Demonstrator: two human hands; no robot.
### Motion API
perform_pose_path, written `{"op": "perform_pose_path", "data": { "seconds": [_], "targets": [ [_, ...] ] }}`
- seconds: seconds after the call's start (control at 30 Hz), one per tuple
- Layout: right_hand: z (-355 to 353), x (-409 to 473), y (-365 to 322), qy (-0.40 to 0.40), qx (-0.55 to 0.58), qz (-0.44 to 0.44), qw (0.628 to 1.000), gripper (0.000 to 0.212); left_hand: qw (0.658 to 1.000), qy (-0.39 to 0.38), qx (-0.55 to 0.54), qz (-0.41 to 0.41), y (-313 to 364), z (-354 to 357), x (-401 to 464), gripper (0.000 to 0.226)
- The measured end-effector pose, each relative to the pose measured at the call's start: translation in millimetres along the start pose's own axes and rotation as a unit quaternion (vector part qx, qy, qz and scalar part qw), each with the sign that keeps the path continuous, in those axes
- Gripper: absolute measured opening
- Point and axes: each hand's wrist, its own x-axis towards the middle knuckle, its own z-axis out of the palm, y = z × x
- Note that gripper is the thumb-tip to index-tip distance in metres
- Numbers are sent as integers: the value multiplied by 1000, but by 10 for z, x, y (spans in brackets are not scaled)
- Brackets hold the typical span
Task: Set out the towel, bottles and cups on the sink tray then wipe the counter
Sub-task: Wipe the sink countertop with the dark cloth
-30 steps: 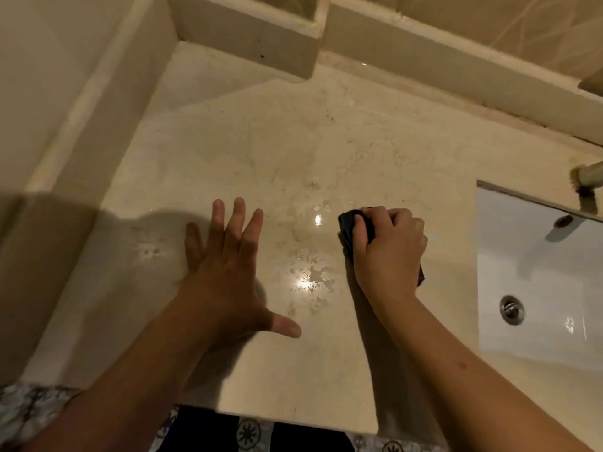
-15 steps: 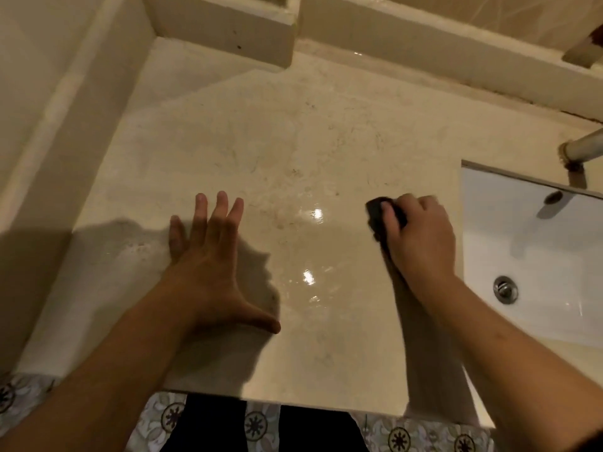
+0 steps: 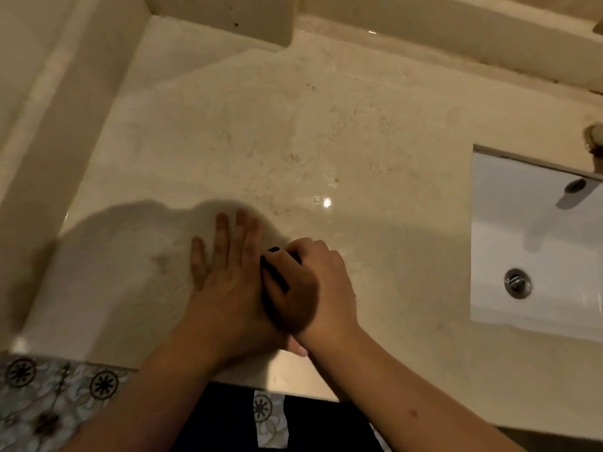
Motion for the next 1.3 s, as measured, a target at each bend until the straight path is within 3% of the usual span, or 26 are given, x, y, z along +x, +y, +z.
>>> {"op": "perform_pose_path", "data": {
  "seconds": [0.07, 0.2, 0.37, 0.47, 0.53, 0.63, 0.77, 0.9, 1.0, 1.17, 1.3],
  "targets": [
    [-58, -59, 182, 19, 1, -31, 999, 24, 999, -22, 31, 2, 19, -15, 12, 173],
    [-334, -179, 784, 54, -43, -15, 998, 25, 997, -51, 49, -13, 74, -60, 30, 173],
    [-870, -50, 1514, 142, -41, 146, 978, 25, 996, -65, 54, -25, 111, -137, 17, 170],
    [-960, -30, 1463, 165, 37, 184, 968, 25, 997, -53, 51, -30, 223, -126, -132, 156],
    [-879, -85, 1127, 158, 96, 143, 972, 22, 997, -47, 39, -41, 336, -50, -255, 147],
    [-606, -308, 597, 97, 151, 34, 983, 14, 995, -67, -19, -74, 515, 93, -366, 155],
    [-232, -638, 425, 66, 28, -63, 995, 14, 993, -49, -23, -104, 577, 232, -353, 156],
    [-265, -643, 597, 44, -24, -111, 993, 22, 995, -28, -12, -96, 555, 279, -341, 158],
    [-443, -671, 813, 19, -49, -44, 998, 24, 995, -26, 1, -92, 562, 284, -340, 163],
    [-739, -806, 1098, 61, -99, 104, 988, 25, 995, -54, -22, -85, 541, 239, -333, 164],
    [-960, -920, 1088, 36, -41, 155, 986, 34, 992, -91, -31, -76, 481, 118, -371, 145]
  ]
}}
